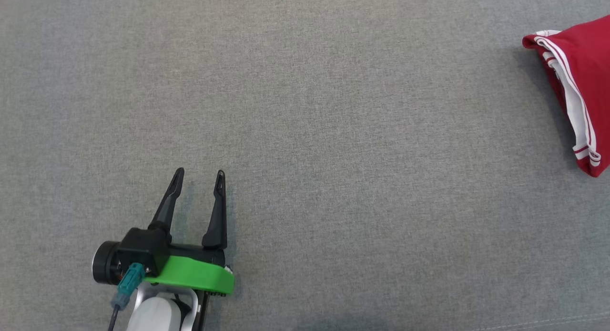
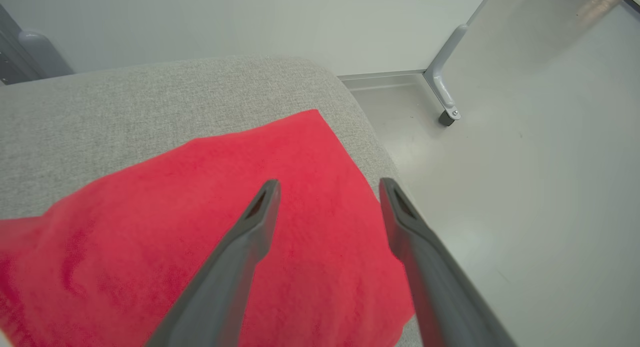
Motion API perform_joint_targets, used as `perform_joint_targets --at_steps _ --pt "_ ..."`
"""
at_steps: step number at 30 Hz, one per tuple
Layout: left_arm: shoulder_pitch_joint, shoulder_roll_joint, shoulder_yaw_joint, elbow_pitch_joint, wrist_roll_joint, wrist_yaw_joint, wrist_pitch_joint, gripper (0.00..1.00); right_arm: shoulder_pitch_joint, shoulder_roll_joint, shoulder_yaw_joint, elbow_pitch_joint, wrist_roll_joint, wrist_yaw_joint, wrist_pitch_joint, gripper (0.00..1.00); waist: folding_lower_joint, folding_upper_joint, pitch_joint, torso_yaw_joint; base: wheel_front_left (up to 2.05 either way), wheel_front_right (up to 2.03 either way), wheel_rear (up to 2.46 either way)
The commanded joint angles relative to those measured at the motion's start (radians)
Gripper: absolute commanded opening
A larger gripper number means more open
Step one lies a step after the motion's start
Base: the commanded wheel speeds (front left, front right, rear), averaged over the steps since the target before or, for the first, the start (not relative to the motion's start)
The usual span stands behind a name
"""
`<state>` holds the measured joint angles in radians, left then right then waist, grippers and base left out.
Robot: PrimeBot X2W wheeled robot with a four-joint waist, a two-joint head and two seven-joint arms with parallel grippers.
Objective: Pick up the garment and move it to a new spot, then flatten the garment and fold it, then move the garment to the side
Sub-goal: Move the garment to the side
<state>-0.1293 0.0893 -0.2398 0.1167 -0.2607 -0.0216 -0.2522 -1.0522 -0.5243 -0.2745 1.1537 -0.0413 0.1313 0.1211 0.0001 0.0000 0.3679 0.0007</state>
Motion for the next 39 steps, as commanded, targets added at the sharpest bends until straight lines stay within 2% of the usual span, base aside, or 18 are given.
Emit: perform_joint_targets --at_steps 1,9,20,24,28,34,39 --pt "-0.015 0.008 0.000 0.002 -0.006 0.003 -0.001 1.00 0.002 0.007 -0.008 -0.005 -0.015 -0.001 -0.015 1.00 -0.0001 0.0000 -0.010 -0.008 0.00 0.00 0.00" --pt "-0.025 0.013 0.016 0.005 -0.021 0.009 -0.005 1.00 0.017 0.060 0.016 -0.039 -0.019 -0.001 -0.131 1.00 -0.0001 0.0000 -0.074 -0.041 0.00 0.00 0.00" --pt "-0.020 0.000 0.075 0.033 -0.058 0.060 -0.010 1.00 0.121 0.184 0.201 -0.125 0.100 -0.001 -0.346 1.00 -0.0001 0.0000 -0.217 -0.072 0.00 0.00 0.00" --pt "0.003 -0.004 0.085 0.061 -0.073 0.083 -0.004 1.00 0.213 0.233 0.248 -0.221 0.154 -0.001 -0.379 1.00 -0.0001 0.0000 -0.261 -0.072 0.00 0.00 0.00" --pt "0.029 -0.008 0.085 0.085 -0.081 0.099 0.000 1.00 0.353 0.307 0.247 -0.359 0.185 -0.001 -0.386 1.00 -0.0001 0.0000 -0.302 -0.068 0.00 0.00 0.00" --pt "0.069 -0.013 0.073 0.108 -0.091 0.110 0.000 1.00 0.602 0.424 0.219 -0.615 0.164 -0.001 -0.386 1.00 -0.0001 0.0000 -0.355 -0.047 0.00 0.00 0.00" --pt "0.096 -0.018 0.061 0.116 -0.095 0.111 -0.002 1.00 0.758 0.468 0.235 -0.754 0.172 -0.001 -0.386 1.00 -0.0001 0.0000 -0.379 -0.026 0.00 0.00 0.00"
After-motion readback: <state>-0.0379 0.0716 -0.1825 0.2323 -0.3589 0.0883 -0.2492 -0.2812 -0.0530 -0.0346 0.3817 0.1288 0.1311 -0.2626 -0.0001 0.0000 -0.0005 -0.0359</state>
